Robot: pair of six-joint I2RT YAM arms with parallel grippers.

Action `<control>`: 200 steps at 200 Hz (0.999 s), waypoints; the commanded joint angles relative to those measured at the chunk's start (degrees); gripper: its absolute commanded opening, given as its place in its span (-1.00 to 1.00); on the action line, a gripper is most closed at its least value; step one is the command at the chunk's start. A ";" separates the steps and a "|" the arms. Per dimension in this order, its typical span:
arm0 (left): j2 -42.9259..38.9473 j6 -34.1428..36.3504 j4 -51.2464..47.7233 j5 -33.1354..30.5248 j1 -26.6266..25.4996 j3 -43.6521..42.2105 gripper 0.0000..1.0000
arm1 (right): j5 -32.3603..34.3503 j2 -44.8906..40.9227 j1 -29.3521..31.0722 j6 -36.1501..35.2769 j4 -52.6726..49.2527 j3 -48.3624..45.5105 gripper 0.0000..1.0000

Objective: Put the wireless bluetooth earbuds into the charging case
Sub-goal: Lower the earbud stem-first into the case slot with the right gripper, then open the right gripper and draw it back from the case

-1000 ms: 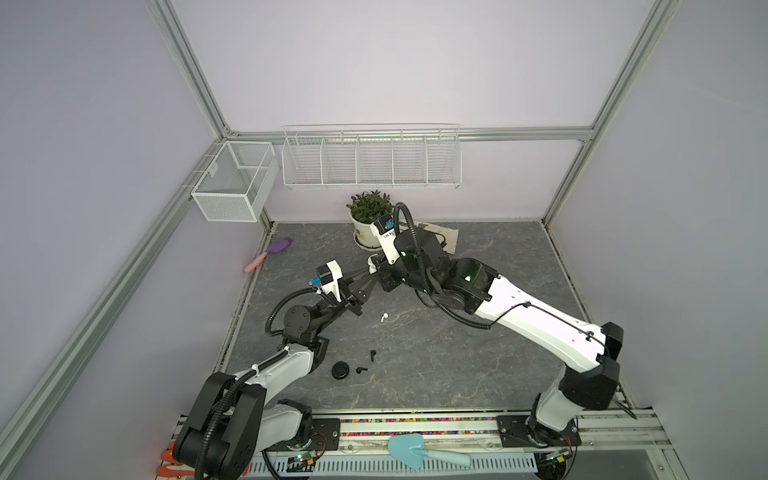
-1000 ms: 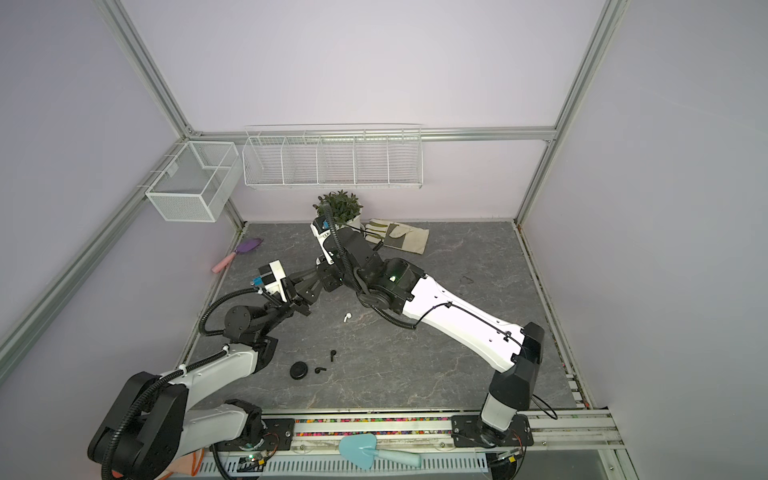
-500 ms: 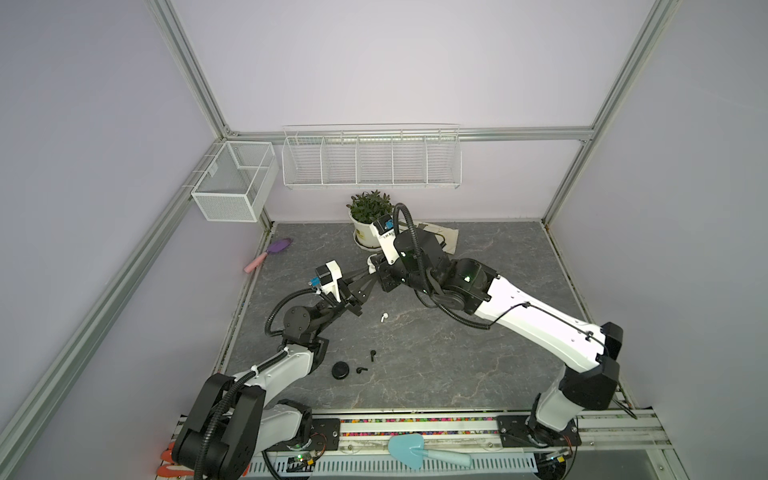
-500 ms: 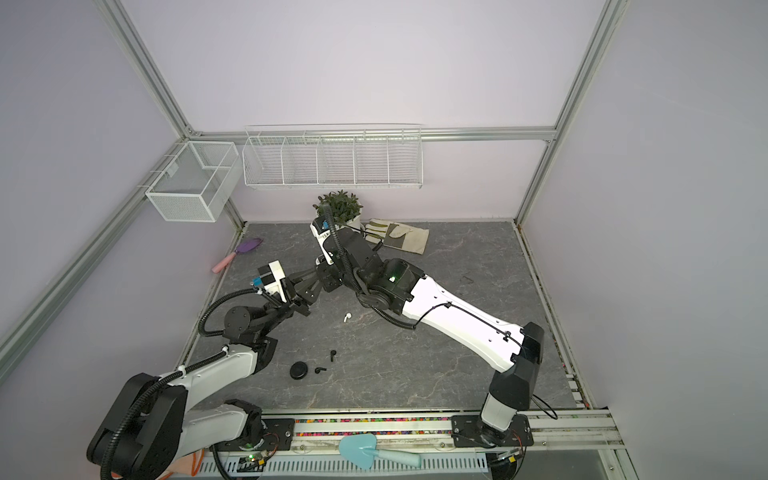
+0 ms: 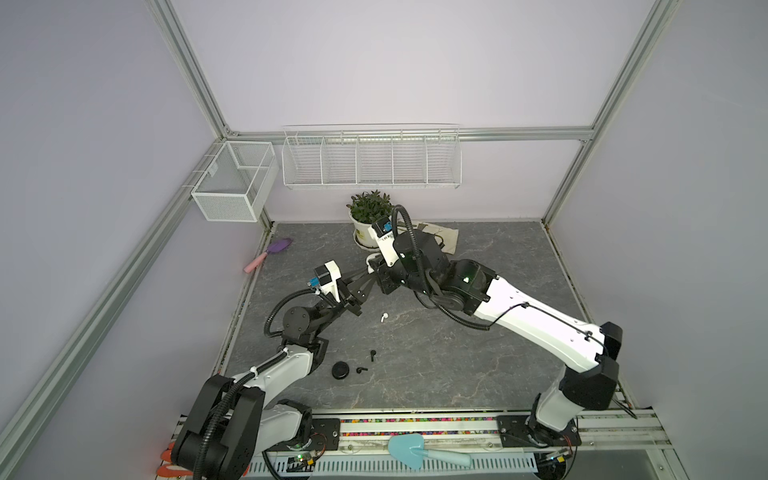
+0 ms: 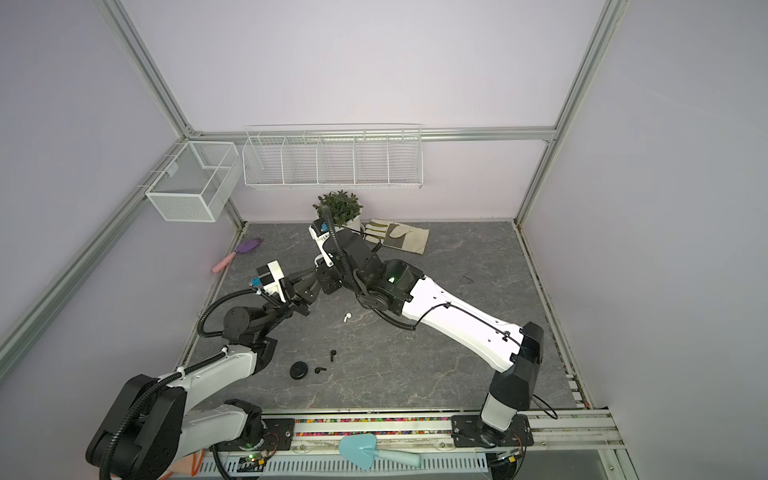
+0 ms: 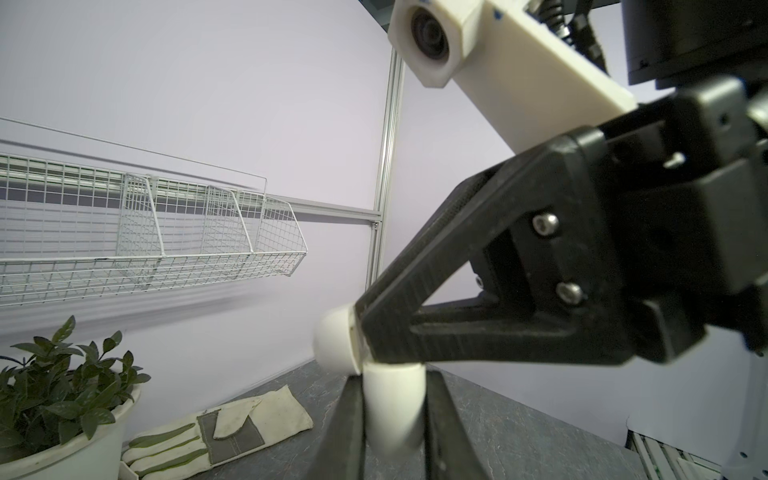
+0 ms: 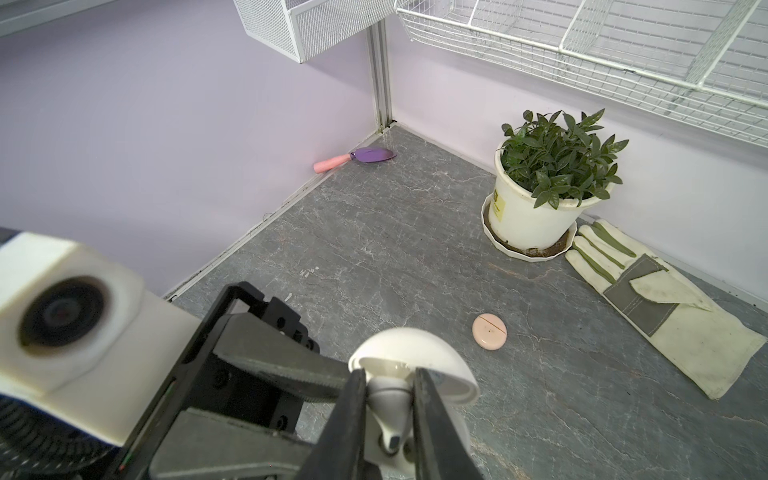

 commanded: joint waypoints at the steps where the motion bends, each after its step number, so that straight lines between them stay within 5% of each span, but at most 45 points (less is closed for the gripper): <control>1: -1.65 0.62 3.50 -0.40 -0.14 0.02 -1.00 | -0.95 -1.61 -0.04 -0.01 -1.39 -1.43 -0.54; 41: -1.36 0.63 3.50 -0.29 -0.12 0.00 -1.00 | -1.37 -1.96 -0.14 -0.08 -1.37 -1.11 -0.46; 103: -1.39 -0.22 3.41 -0.09 -0.21 -0.82 -1.00 | -8.49 -5.54 -1.08 -0.62 -3.89 0.68 0.00; 200: -5.10 -3.08 3.23 -1.53 -0.21 -6.06 -1.00 | -27.99 -9.90 -13.42 1.29 -4.72 -7.33 -0.03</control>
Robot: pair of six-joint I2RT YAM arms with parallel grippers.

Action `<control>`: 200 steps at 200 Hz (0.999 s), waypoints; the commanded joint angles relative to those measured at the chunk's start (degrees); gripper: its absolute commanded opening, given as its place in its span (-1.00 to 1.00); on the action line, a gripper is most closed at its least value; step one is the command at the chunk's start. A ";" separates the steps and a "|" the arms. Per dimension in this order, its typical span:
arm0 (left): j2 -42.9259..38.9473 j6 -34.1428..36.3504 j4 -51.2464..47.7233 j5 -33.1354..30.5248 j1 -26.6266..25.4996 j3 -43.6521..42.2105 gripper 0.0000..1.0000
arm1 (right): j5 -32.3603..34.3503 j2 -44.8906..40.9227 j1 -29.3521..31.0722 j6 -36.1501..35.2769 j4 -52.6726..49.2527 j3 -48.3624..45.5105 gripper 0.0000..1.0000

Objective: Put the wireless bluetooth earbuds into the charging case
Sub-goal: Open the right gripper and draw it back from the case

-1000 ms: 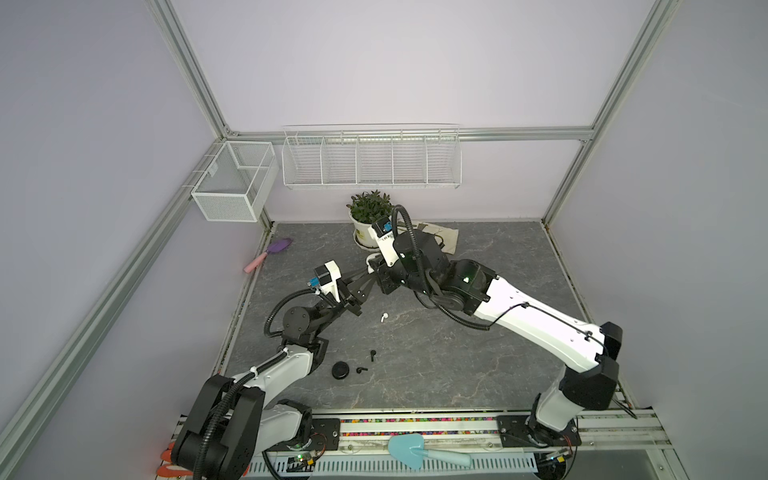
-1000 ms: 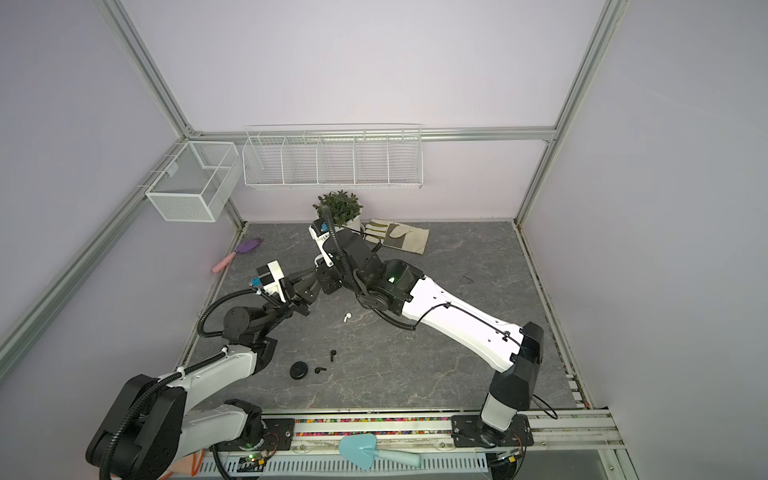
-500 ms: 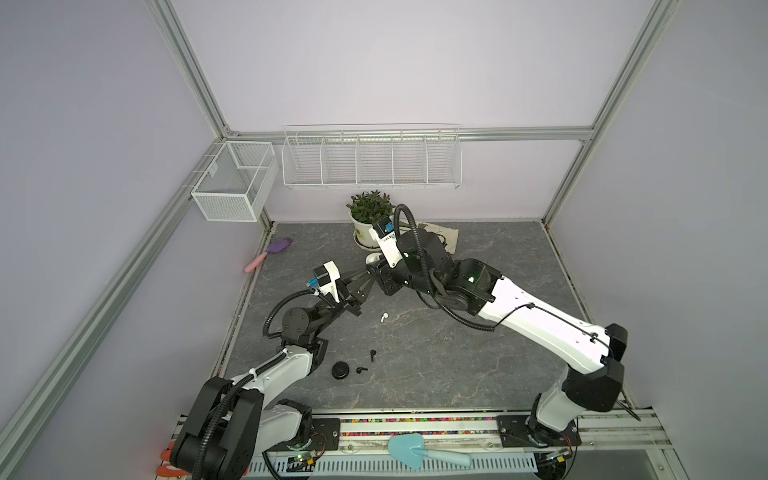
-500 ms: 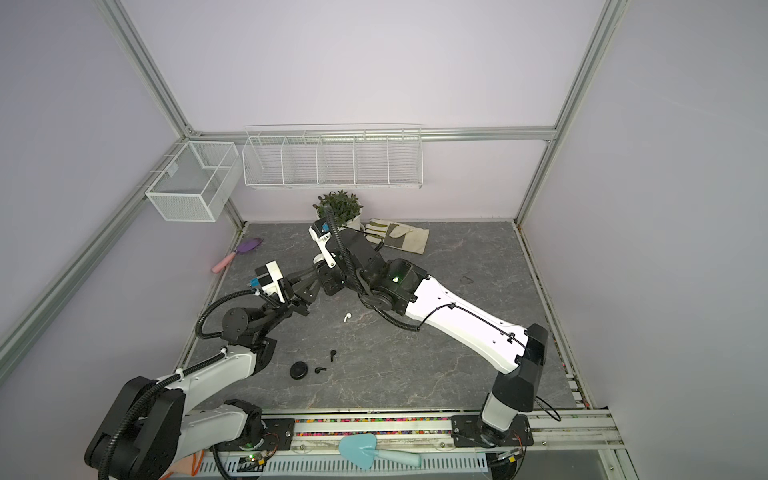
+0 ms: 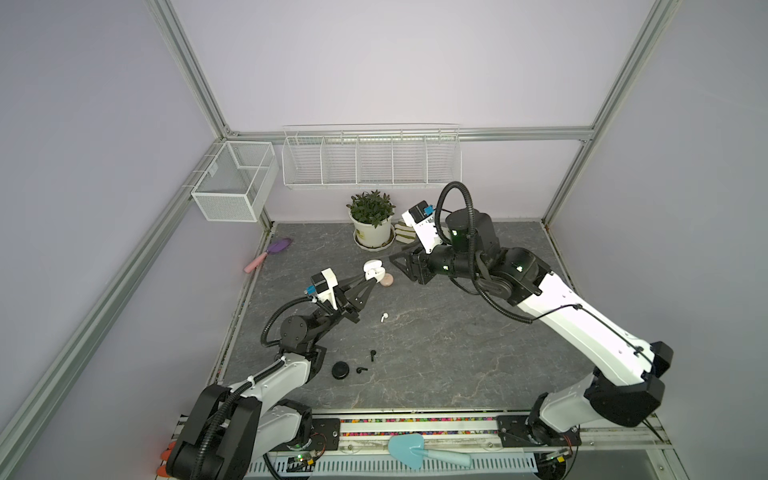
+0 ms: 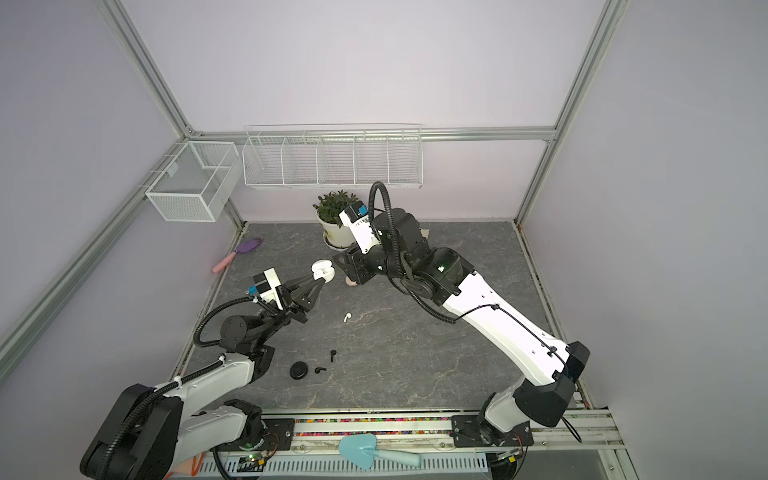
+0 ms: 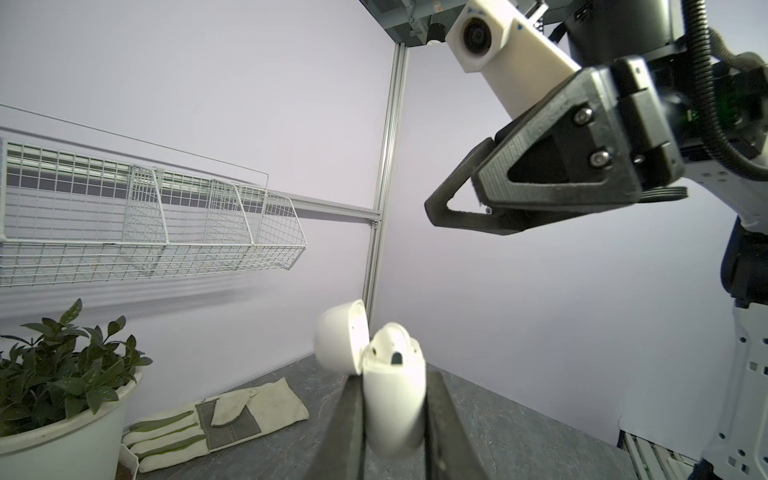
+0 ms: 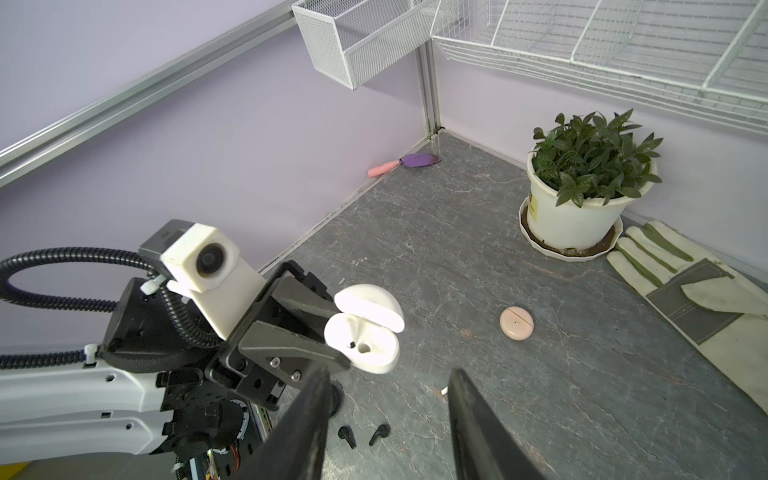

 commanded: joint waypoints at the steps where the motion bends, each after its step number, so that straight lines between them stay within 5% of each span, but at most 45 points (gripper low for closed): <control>1: -1.75 -1.76 2.18 -0.69 -0.18 -1.53 -1.00 | -6.16 0.07 -2.42 1.43 -0.49 -3.79 -0.03; 86: -13.28 0.30 -13.27 0.65 -0.19 -3.32 -1.00 | -13.55 0.34 -4.72 -0.65 0.61 -8.16 -0.02; 138: -11.49 -1.84 -9.96 3.11 -0.29 -3.57 -1.00 | -19.12 -1.85 -4.72 -4.86 0.19 -8.18 0.18; 200: -6.83 -3.75 -5.09 5.20 -0.45 -3.10 -1.00 | -17.27 -1.93 -3.64 -8.08 1.19 -7.37 0.43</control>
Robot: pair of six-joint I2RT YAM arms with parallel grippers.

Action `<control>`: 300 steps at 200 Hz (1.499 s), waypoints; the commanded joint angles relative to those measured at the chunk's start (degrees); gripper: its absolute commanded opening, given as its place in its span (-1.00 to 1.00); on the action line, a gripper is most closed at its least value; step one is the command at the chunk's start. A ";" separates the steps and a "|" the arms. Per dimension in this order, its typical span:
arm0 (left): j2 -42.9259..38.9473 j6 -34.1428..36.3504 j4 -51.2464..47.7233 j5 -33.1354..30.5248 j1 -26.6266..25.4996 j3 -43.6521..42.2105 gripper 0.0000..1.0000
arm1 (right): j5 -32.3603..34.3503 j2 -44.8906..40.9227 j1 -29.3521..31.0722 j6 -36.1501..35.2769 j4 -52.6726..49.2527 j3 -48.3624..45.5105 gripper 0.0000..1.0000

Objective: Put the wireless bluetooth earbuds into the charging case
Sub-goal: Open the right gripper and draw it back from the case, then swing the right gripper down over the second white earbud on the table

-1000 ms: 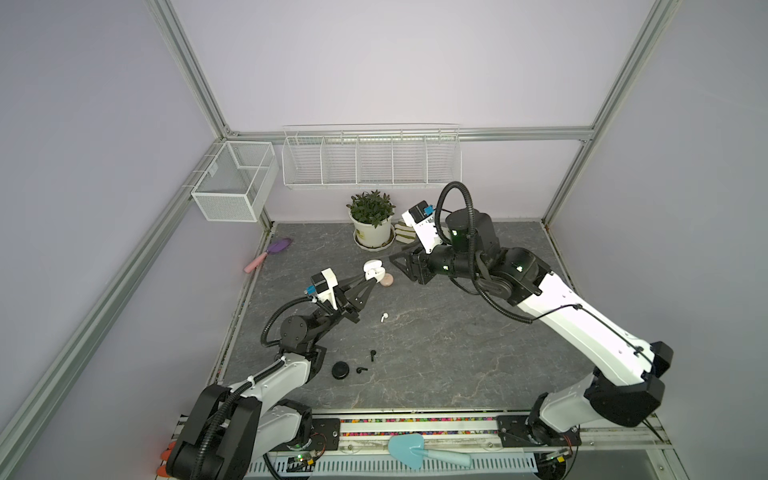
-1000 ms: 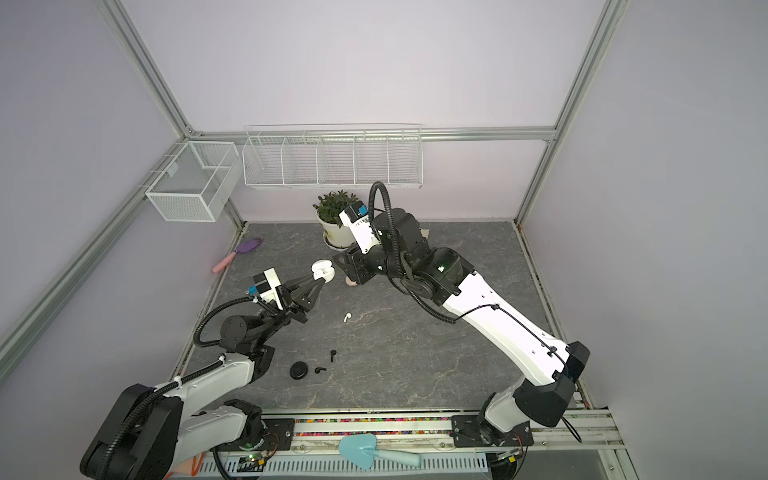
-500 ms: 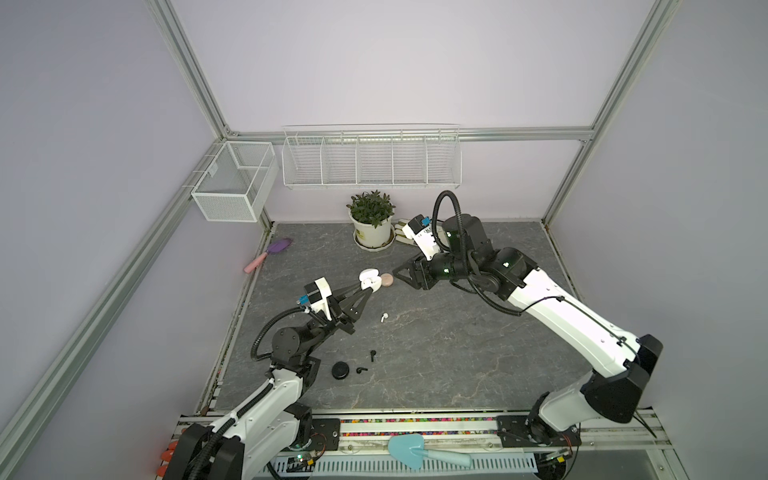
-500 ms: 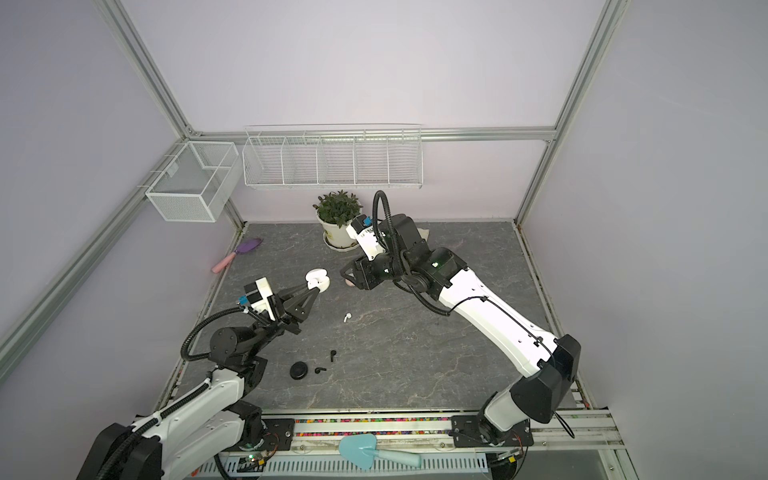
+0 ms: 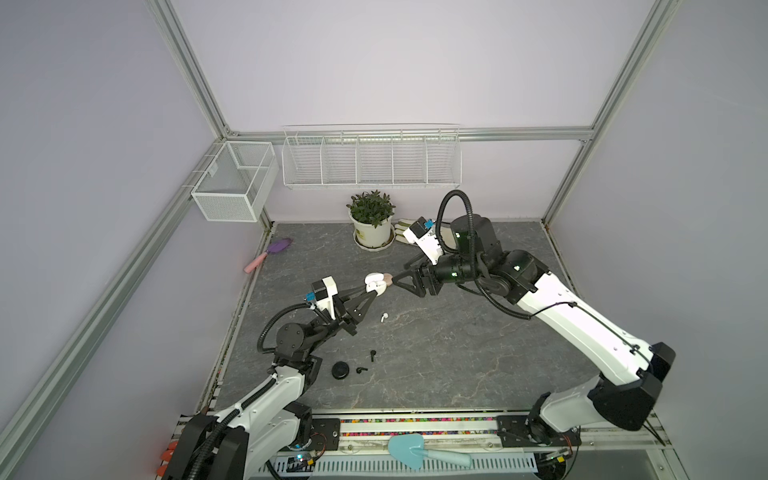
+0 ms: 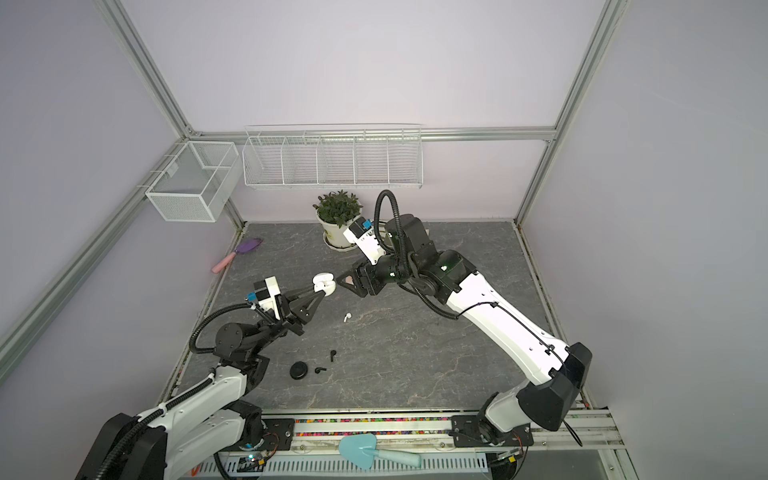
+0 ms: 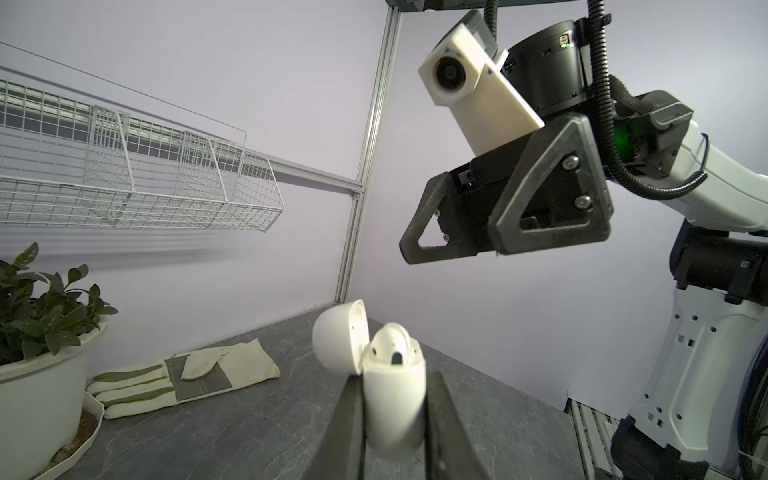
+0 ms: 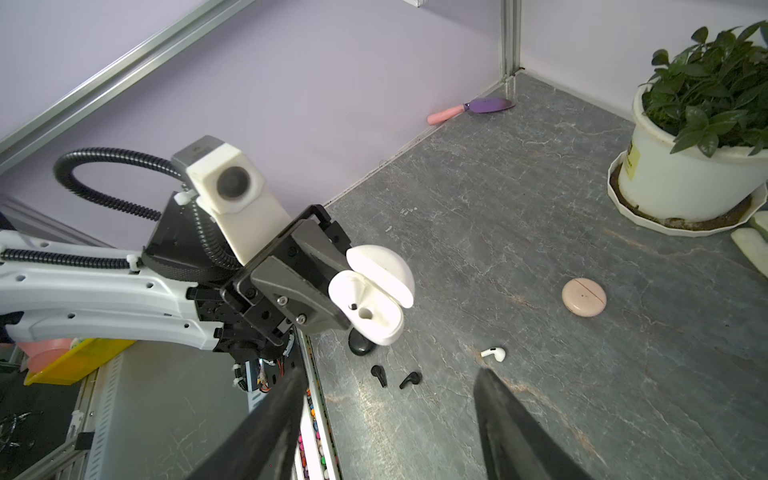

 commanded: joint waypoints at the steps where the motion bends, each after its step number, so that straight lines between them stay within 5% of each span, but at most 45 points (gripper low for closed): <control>1: 1.07 -1.25 3.95 1.77 -0.28 0.10 -1.00 | -0.08 0.31 0.68 -2.91 0.75 0.47 0.43; 69: 2.00 -1.42 4.04 2.47 -0.46 0.59 -1.00 | 5.70 5.16 2.31 -5.11 -1.50 5.60 0.42; 300: 0.70 -0.37 1.56 1.69 -0.44 0.42 -1.00 | 7.99 10.88 4.19 -5.82 -2.56 8.74 0.49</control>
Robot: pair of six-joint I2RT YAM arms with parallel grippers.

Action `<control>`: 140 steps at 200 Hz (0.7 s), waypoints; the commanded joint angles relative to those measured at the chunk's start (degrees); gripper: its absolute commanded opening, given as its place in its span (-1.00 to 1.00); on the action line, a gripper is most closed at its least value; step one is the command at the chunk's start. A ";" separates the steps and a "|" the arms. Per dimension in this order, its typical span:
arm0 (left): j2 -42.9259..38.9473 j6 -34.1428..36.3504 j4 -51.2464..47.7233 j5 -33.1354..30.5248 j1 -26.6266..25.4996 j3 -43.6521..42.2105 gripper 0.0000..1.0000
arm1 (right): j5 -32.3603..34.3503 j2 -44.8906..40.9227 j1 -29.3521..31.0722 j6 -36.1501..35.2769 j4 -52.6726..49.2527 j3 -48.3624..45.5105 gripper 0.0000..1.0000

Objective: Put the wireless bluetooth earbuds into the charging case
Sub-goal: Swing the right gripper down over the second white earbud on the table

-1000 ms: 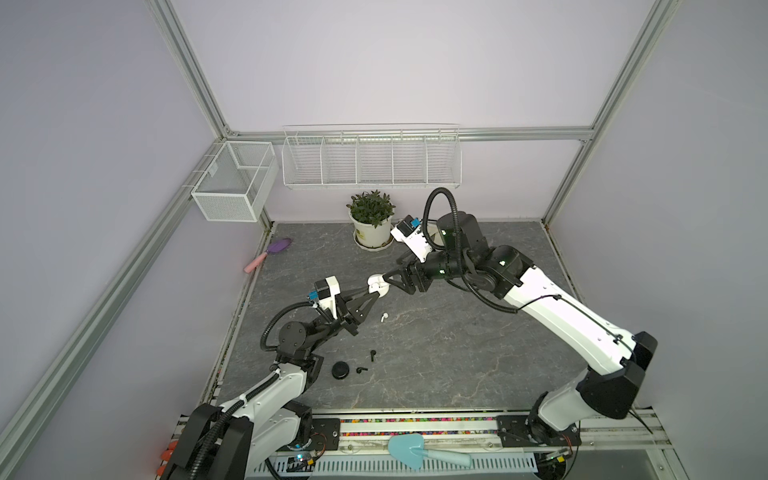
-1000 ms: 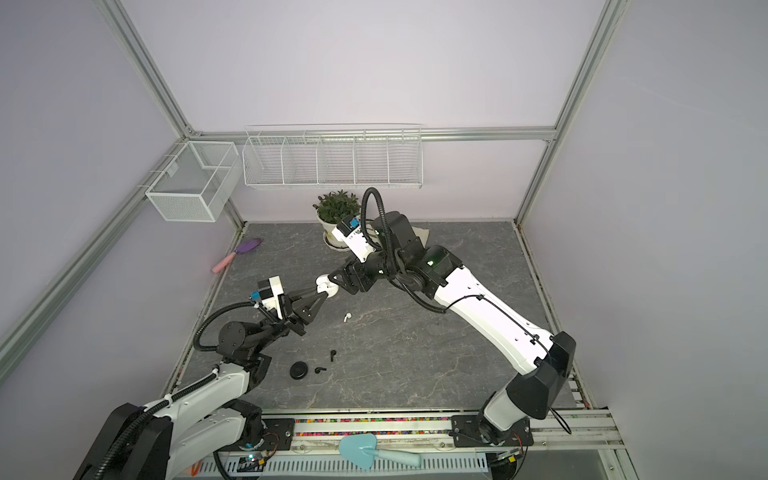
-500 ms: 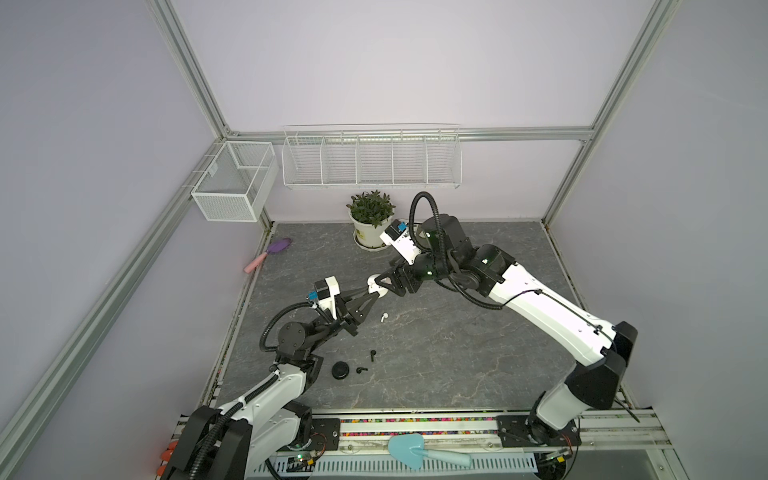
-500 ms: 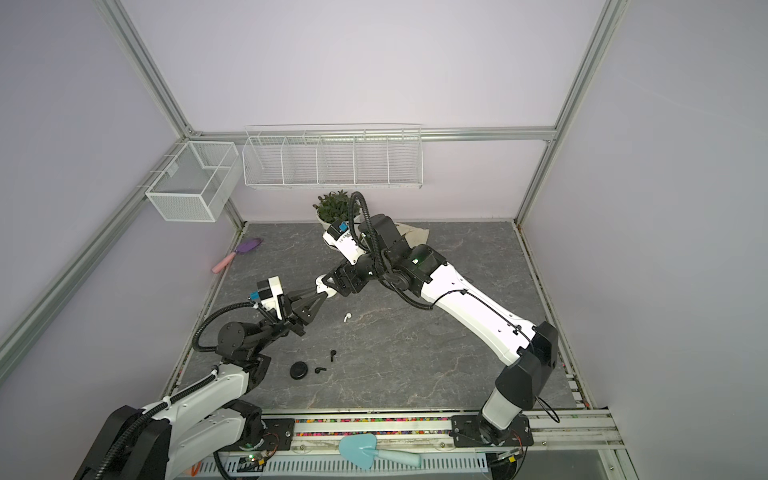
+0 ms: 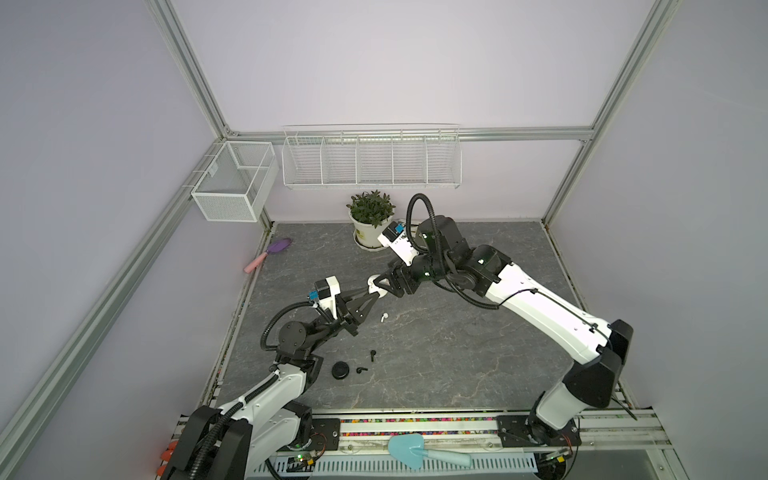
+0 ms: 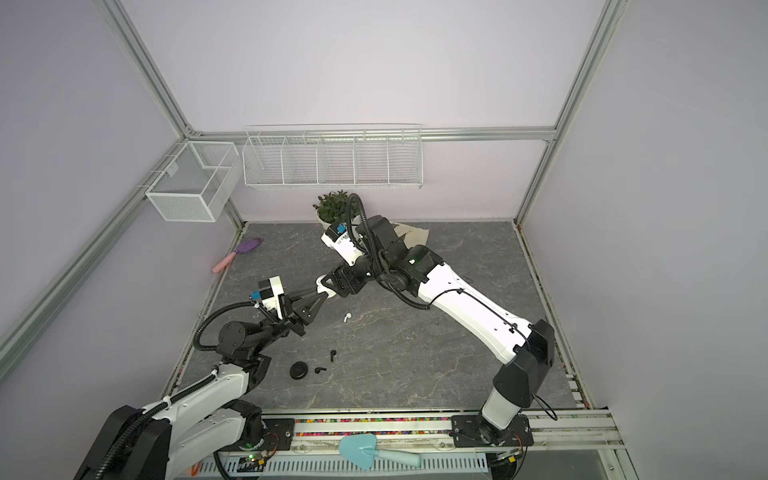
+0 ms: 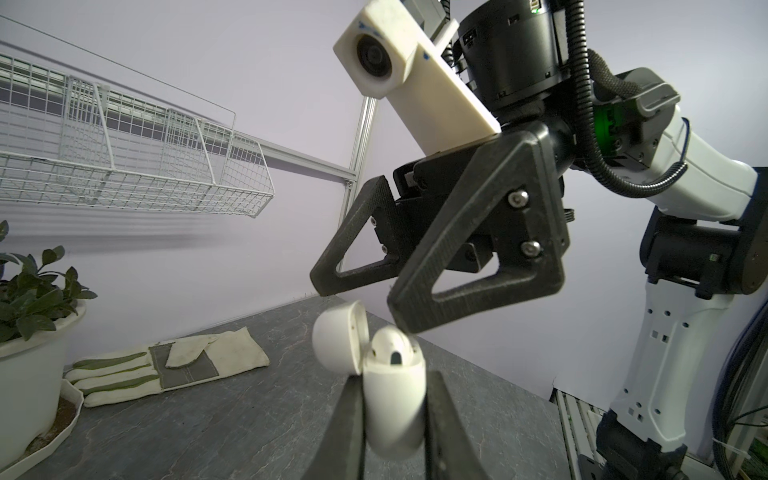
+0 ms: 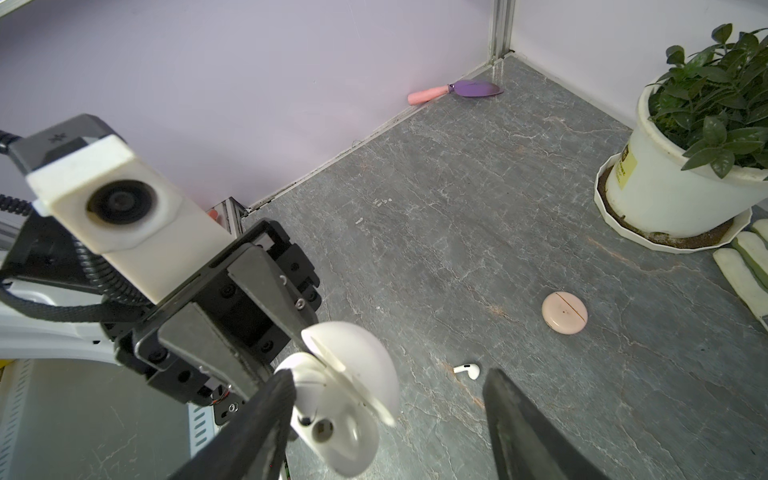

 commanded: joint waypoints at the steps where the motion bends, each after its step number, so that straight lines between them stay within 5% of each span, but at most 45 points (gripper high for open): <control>1: -0.66 0.46 1.00 0.39 -0.20 0.42 -1.00 | 1.03 0.34 0.35 -1.50 -1.82 2.04 0.49; 40: -3.13 0.11 -2.28 -2.85 -0.26 -1.06 -1.00 | 3.07 -6.95 -0.35 0.35 -0.32 -1.01 0.51; 83: -10.19 0.34 -11.27 -6.54 -0.23 -1.74 -1.00 | 11.16 -12.53 -3.75 10.54 5.02 -14.05 0.47; 103: -14.69 1.01 -18.41 -8.92 -0.21 -0.84 -1.00 | 17.25 -10.94 -4.01 20.38 6.77 -20.00 0.40; 140: -20.25 1.88 -27.62 -13.98 -0.23 0.39 -1.00 | 16.16 0.89 -3.76 29.78 9.21 -20.79 0.26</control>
